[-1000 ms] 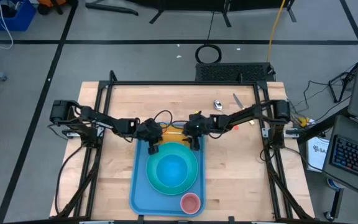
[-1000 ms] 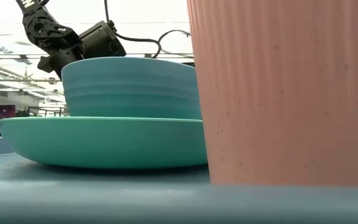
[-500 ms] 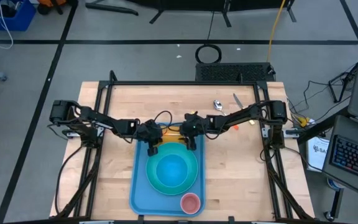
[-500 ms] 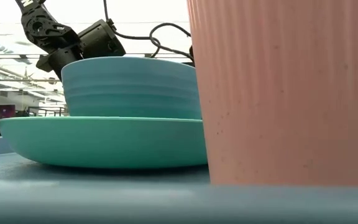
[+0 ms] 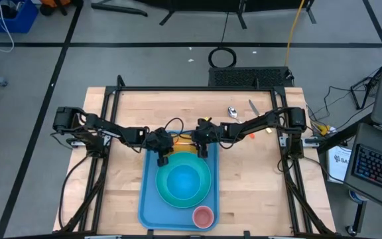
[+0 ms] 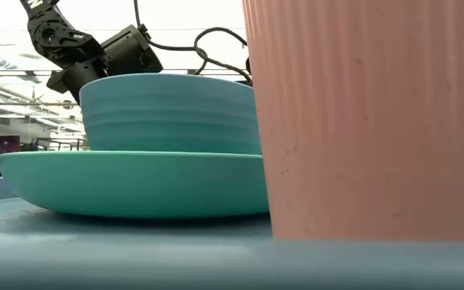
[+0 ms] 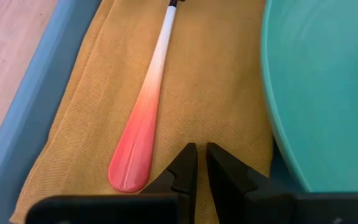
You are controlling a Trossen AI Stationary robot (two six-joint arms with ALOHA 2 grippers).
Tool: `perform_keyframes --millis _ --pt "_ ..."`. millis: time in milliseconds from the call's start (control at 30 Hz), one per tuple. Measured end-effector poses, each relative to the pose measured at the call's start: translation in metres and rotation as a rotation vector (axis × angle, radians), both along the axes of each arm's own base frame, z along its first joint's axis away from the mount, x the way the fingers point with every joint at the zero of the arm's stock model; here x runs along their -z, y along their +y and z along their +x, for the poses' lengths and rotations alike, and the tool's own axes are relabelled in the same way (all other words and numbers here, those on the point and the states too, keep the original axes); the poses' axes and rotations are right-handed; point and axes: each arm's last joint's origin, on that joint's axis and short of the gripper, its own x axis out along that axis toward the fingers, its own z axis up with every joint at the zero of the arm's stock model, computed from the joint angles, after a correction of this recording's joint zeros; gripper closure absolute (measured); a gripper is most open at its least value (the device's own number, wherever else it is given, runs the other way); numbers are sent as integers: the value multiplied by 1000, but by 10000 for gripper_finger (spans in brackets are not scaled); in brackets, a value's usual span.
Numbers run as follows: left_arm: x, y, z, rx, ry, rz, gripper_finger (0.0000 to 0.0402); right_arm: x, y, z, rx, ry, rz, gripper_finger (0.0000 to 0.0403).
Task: Set up tray
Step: Adjust the orange napkin
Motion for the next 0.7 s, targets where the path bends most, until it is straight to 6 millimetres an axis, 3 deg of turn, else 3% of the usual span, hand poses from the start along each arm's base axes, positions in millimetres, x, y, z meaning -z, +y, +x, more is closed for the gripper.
perform_keyframes --millis 233,700 --pt "0 0 0 -4 0 -3 364 0 -2 0 54 -2 -7 211" --pt "0 0 0 1 0 -9 364 -7 11 6 -75 -96 62 211"
